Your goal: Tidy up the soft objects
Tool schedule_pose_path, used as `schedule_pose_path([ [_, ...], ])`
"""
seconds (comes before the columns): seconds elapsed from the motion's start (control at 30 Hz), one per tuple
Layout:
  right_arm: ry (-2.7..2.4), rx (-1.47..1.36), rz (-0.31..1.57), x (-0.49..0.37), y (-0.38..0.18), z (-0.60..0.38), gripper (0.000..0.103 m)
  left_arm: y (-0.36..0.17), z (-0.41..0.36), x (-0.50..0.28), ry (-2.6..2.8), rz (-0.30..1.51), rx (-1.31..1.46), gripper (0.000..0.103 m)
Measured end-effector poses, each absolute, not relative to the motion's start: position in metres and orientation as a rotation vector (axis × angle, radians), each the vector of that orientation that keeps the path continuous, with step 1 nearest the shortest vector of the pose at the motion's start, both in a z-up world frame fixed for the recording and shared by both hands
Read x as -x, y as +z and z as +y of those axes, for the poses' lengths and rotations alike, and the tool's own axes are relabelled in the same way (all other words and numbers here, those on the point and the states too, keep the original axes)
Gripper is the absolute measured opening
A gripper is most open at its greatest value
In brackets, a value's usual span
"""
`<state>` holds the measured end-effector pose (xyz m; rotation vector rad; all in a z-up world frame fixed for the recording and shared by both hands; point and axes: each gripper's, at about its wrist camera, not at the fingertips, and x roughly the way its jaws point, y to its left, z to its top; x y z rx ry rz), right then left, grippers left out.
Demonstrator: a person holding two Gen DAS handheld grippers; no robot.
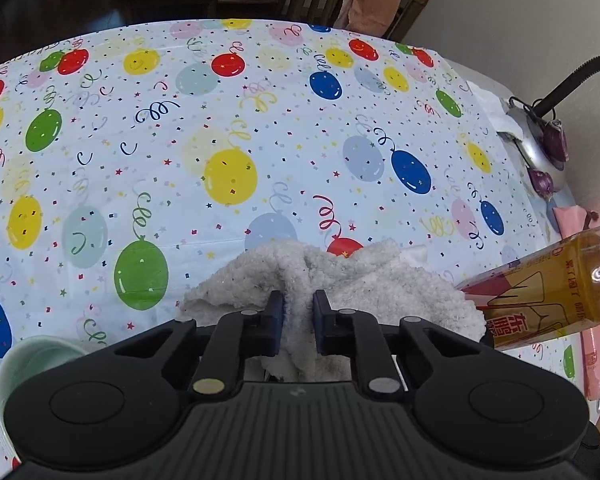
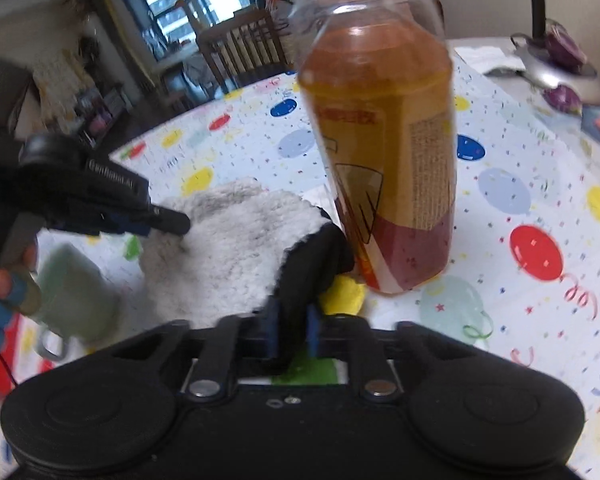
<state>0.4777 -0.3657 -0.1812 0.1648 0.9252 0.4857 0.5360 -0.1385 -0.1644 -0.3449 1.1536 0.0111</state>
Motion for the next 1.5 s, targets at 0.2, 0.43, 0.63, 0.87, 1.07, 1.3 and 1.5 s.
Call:
schedule_pose_path([
  [0.2, 0.479, -0.148, 0.868, -0.464, -0.17, -0.369, 0.005, -0.149, -0.138, -0.522, -0.005, 1.122, 0.341, 0.014],
  [0.43, 0.498, -0.147, 0.841, -0.45, -0.153, -0.375, 0.004, -0.117, -0.131, -0.498, -0.044, 1.066, 0.355, 0.014],
  [0.63, 0.518, -0.134, 0.836, -0.429, -0.133, -0.387, 0.004, -0.09, -0.125, -0.47, -0.074, 1.026, 0.373, 0.013],
  [0.87, 0.541, -0.148, 0.814, -0.4, -0.109, -0.399, 0.004, -0.071, -0.118, -0.433, -0.107, 1.015, 0.39, 0.013],
  [1.07, 0.562, -0.182, 0.8, -0.379, -0.089, -0.405, 0.004, -0.062, -0.106, -0.403, -0.125, 1.016, 0.444, 0.013],
  [1.3, 0.63, -0.189, 0.768, -0.352, -0.059, -0.39, 0.004, -0.041, -0.09, -0.362, -0.153, 0.992, 0.472, 0.013],
  [1.5, 0.717, -0.169, 0.738, -0.337, -0.033, -0.36, 0.004, -0.023, -0.063, -0.33, -0.146, 0.956, 0.498, 0.013],
])
